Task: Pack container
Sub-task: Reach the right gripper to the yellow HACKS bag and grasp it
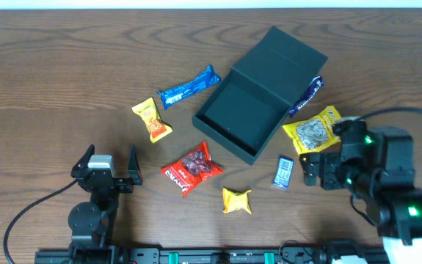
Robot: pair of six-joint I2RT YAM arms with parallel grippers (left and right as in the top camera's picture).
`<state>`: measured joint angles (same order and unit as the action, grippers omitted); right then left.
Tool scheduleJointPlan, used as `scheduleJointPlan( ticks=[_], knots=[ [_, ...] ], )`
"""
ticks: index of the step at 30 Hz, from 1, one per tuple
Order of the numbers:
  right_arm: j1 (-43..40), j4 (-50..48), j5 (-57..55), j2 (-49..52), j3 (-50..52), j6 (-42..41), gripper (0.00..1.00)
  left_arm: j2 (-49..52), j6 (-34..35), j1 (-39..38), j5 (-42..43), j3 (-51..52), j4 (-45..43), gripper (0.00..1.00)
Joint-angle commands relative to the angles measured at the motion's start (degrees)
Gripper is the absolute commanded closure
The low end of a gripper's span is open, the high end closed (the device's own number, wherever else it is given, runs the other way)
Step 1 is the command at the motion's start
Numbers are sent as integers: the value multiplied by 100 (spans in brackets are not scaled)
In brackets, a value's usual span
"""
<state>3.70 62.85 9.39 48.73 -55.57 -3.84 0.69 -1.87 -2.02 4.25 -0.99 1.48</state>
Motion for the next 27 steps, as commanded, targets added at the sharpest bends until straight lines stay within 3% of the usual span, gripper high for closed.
scheduleJointPlan(
  ticks=[1, 6, 11, 14, 17, 27],
  knots=[
    [140, 28, 138, 223, -94, -1016, 1, -11, 15, 13, 66, 74, 254, 5],
    [103, -122, 1029, 702, -90, -1394, 1, -11, 17, 13, 66, 74, 254, 5],
    [-208, -870, 1381, 1475, -92, -1690, 1, -11, 17, 13, 66, 74, 256, 5],
    [-428, -1102, 769, 1827, -92, -3322, 1, -11, 17, 13, 66, 74, 254, 5],
    [-446, -1106, 116, 2164, -92, -4323, 1, -11, 17, 13, 66, 74, 256, 5],
    [-444, -809, -890, 2870, -90, -5978, 1, -11, 17, 13, 66, 74, 256, 5]
  ],
)
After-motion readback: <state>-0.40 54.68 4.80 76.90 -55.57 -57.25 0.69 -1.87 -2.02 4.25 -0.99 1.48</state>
